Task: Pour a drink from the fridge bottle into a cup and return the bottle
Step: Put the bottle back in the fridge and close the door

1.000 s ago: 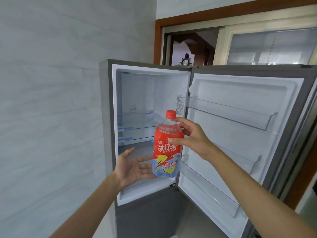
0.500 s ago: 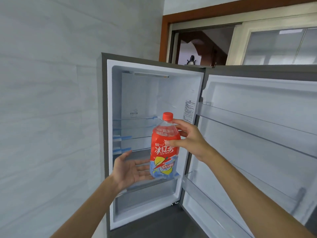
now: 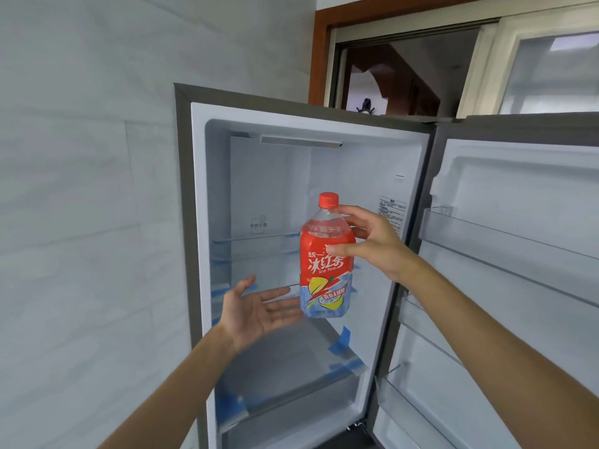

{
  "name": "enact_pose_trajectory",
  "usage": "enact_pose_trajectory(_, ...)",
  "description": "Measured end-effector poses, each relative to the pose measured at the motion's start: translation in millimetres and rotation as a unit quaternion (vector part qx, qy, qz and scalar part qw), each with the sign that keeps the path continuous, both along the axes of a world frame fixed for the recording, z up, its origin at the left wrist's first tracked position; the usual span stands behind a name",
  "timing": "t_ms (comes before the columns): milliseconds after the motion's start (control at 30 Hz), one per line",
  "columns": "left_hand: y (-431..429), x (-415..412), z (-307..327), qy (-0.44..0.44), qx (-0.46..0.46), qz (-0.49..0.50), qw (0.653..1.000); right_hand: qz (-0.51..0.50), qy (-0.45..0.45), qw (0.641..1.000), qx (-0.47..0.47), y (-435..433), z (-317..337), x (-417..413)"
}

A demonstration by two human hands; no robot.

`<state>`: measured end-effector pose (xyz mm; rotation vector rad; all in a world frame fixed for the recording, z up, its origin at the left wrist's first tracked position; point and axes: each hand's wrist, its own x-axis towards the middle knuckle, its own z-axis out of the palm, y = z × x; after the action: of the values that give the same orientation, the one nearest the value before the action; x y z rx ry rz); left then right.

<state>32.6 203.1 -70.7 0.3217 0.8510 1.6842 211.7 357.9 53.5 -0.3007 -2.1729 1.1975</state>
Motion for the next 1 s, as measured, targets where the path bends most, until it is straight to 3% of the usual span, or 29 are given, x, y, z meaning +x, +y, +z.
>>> enact_pose_trajectory(467,79,-65,14,-0.009,-0.008,0.110,0.994,0.046,-0.001,0.998,-0.041,92,-6,-112)
enact_pose_trajectory(800,118,-105,3,-0.076,0.052,0.263,0.960,0.109,-0.014,0.993,-0.052,156,-11,-213)
enact_pose_trajectory(1000,143,-125,-4,-0.043,0.019,0.345,0.937,0.142,-0.024,0.988,-0.057,184,-31,-253)
